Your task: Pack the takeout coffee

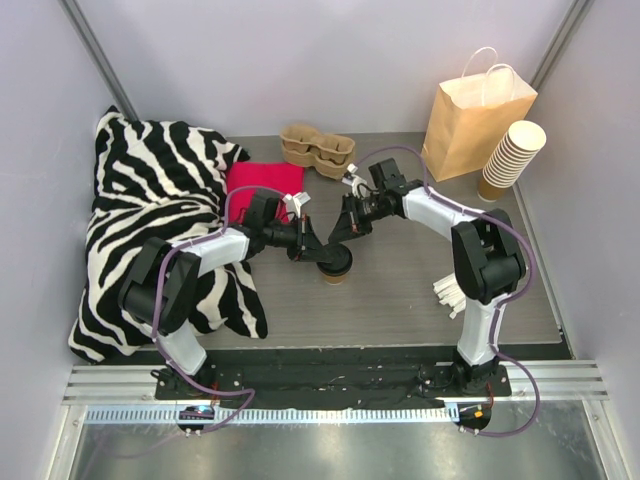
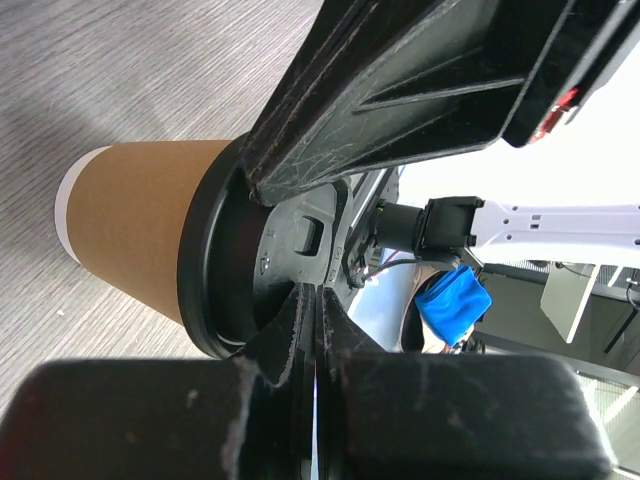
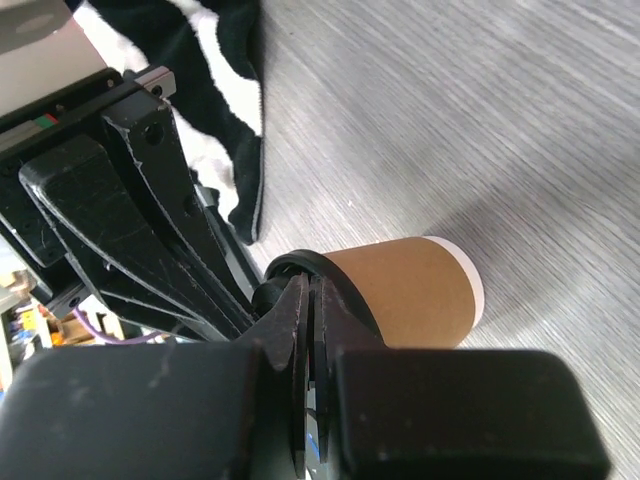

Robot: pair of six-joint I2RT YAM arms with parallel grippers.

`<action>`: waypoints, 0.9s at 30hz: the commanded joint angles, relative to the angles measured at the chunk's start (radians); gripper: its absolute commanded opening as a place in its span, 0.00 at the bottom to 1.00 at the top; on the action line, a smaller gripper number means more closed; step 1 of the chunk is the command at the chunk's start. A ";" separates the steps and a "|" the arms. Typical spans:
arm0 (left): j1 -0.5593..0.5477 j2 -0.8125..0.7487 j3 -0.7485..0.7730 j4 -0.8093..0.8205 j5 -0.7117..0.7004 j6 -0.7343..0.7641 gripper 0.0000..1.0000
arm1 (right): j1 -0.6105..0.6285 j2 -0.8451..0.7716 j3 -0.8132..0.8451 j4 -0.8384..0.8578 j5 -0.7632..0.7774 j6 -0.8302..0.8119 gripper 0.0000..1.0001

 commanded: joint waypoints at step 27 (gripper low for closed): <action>-0.003 0.055 -0.010 -0.124 -0.137 0.084 0.00 | 0.133 -0.131 -0.023 -0.198 0.451 -0.246 0.15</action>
